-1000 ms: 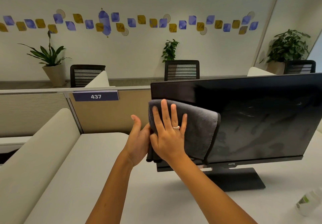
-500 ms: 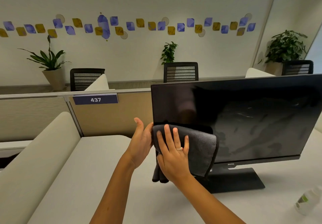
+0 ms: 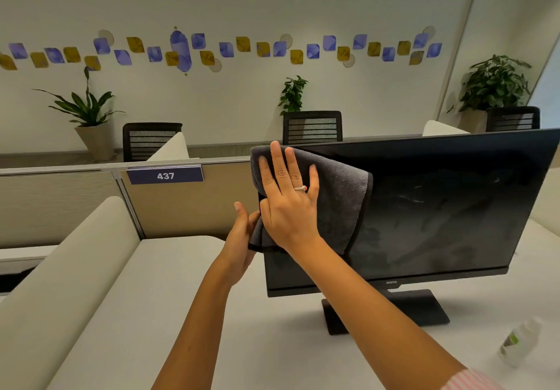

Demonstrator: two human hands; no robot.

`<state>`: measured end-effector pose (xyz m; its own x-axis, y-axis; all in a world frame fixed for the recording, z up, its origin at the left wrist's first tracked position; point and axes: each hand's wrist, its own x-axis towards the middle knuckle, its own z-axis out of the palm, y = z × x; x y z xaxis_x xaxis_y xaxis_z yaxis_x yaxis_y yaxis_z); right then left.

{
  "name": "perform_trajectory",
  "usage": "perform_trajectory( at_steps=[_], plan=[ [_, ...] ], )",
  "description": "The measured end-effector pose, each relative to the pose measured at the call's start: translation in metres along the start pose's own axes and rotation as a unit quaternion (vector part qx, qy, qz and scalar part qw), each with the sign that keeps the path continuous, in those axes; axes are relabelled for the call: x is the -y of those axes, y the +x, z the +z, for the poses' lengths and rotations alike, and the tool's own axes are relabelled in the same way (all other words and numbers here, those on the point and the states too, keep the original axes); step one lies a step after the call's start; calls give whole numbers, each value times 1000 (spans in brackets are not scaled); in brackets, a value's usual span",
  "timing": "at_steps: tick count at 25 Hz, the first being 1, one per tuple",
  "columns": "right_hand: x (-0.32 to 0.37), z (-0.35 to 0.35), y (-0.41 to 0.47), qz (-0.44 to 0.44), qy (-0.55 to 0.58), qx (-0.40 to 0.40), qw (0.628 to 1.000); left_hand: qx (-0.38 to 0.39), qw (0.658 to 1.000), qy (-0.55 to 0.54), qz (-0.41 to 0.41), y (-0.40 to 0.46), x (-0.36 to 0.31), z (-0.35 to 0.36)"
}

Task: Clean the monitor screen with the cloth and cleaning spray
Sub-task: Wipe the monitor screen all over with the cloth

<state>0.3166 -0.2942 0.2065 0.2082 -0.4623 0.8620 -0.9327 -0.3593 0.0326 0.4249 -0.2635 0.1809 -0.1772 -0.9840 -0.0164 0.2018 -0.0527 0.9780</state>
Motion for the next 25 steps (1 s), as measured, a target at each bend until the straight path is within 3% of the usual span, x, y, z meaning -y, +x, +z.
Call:
perform_trajectory(
  at_steps=[10,16,21,25],
  plan=[
    [-108,-33,-14,125,-46,-15,991,-160,985,30,-57,8,3,22],
    [-203,-59,-30,253,-30,-21,967,-188,980,40,-57,8,5,32],
    [-204,-54,-29,234,56,-45,970,-229,969,51,-84,9,10,34],
    [-162,-37,-20,151,111,-27,982,-229,967,64,-86,9,11,38]
  ],
)
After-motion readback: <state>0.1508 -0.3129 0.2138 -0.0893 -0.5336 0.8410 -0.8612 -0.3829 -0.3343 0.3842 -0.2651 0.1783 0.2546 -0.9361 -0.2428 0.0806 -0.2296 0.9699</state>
